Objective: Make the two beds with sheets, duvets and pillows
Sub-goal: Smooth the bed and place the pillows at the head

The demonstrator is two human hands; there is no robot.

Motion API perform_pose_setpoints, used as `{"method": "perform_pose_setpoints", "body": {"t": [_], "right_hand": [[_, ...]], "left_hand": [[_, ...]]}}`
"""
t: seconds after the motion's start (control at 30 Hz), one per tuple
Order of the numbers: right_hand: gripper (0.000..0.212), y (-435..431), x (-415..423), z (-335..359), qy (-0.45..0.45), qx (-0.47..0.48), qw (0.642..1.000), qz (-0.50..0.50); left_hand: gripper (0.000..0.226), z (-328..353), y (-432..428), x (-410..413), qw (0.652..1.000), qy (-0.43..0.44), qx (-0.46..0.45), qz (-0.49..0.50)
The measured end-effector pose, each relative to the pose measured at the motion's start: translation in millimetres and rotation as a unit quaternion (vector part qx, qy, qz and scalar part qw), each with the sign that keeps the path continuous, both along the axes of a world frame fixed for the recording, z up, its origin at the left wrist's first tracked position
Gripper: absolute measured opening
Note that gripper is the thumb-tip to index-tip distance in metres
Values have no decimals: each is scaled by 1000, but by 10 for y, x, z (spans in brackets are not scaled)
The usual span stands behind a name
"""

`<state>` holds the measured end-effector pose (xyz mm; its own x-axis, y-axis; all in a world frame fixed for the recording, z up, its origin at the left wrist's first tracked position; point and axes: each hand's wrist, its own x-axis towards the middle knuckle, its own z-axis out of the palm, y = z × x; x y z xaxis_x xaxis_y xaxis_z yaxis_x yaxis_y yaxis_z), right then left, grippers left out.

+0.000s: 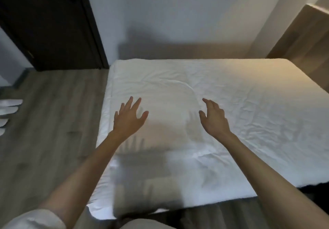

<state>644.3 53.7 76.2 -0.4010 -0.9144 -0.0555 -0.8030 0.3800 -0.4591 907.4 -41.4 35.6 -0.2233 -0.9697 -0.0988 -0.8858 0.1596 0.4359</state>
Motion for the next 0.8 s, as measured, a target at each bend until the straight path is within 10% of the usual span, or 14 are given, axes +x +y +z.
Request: {"method": "perform_pose_setpoints", "body": {"t": [0.8], "right_hand": [[101,-2007,-540,-1516,-234,173,952,-91]], "left_hand": [[105,-1426,-1586,246,932,89,183,299]]}}
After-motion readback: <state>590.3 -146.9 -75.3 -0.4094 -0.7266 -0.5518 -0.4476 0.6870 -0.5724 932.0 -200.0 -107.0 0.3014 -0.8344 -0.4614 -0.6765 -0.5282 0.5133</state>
